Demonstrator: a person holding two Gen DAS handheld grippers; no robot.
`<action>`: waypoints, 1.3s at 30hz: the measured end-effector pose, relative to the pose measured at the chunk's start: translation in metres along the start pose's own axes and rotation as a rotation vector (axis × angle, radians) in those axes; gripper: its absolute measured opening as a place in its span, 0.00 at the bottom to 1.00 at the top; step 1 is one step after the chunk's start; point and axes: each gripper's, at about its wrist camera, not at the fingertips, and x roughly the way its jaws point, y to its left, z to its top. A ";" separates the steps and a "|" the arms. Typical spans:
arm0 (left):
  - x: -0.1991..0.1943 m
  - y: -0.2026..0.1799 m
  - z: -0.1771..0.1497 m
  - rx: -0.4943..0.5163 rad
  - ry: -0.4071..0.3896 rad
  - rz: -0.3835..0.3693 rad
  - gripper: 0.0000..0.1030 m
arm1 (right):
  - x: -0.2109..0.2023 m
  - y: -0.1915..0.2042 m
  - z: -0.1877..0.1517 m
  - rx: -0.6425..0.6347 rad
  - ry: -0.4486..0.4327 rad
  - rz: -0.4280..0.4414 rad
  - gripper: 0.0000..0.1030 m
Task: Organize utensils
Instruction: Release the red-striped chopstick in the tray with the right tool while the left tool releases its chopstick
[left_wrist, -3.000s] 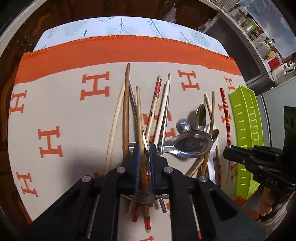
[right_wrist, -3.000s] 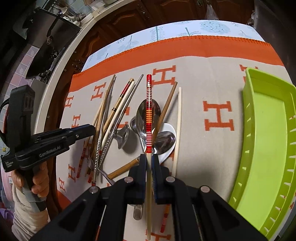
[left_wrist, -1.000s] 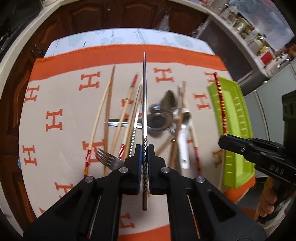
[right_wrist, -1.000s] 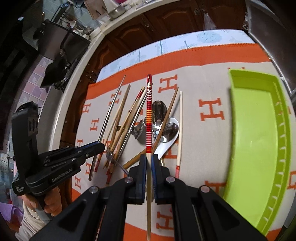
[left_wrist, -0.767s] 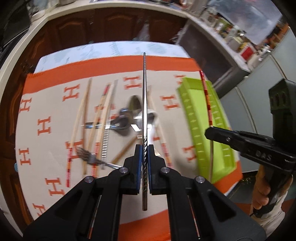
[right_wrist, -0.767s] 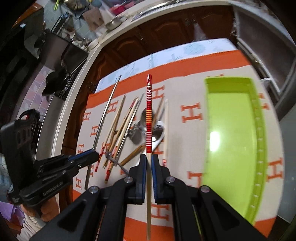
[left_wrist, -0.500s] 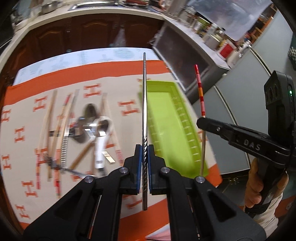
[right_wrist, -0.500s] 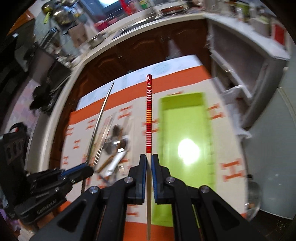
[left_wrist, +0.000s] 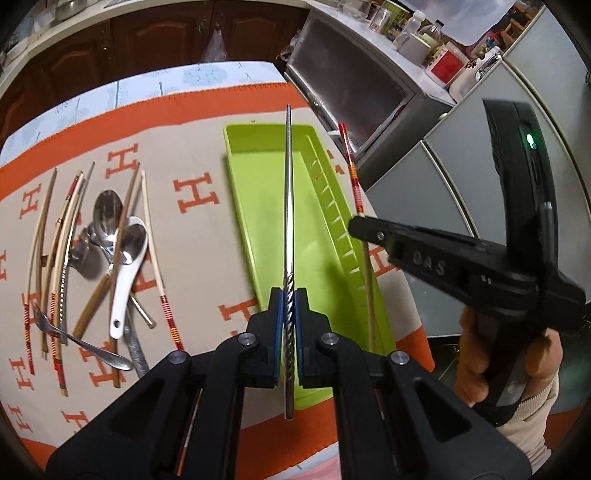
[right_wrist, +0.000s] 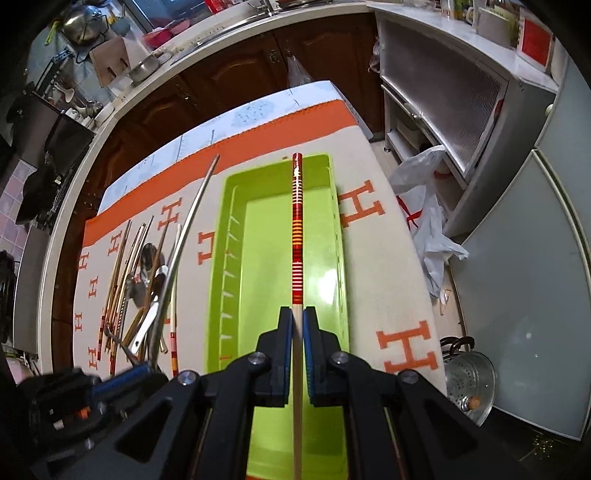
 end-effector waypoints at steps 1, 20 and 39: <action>0.004 -0.001 0.000 -0.006 0.006 -0.002 0.03 | 0.001 -0.001 0.002 0.004 -0.004 0.013 0.06; 0.032 0.002 -0.012 -0.054 0.073 0.022 0.04 | -0.032 -0.021 -0.015 0.093 -0.090 0.025 0.26; -0.049 0.057 -0.063 -0.027 -0.080 0.164 0.23 | -0.056 0.030 -0.081 0.073 -0.130 0.104 0.26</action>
